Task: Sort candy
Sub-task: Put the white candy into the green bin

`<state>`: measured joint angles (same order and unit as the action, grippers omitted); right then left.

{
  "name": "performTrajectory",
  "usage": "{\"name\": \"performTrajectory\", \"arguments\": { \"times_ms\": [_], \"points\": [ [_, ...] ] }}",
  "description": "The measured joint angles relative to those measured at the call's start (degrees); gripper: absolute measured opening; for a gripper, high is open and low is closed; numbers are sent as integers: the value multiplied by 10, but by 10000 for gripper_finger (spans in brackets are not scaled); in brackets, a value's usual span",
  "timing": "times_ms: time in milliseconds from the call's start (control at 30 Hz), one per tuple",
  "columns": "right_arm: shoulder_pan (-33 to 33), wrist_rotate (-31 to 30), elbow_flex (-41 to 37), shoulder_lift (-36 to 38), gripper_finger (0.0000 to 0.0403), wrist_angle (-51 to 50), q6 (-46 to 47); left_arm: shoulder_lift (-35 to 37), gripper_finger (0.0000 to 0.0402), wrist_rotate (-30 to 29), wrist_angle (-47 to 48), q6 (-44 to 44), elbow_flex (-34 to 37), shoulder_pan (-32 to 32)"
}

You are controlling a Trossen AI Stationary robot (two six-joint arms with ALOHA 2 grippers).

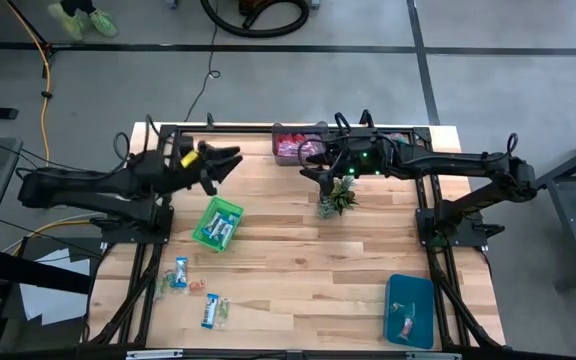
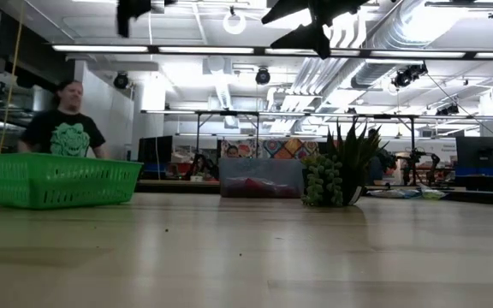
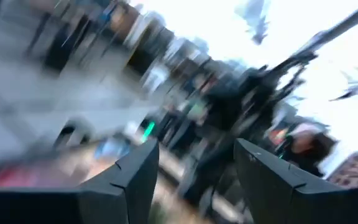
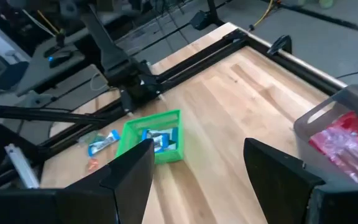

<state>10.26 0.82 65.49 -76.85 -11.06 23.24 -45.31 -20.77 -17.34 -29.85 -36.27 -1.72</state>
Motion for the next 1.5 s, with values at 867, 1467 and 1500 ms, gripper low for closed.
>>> {"name": "performTrajectory", "arguments": {
  "times_ms": [867,1467,1500],
  "points": [
    [-3,38,0,7,244,24,128,-34,195,252,433,-41,-103,149],
    [-63,65,0,7,244,-173,9,-387,195,296,400,-865,-103,487],
    [-68,65,0,7,244,-185,-1,-404,195,300,388,-889,-103,490]
  ]
}}
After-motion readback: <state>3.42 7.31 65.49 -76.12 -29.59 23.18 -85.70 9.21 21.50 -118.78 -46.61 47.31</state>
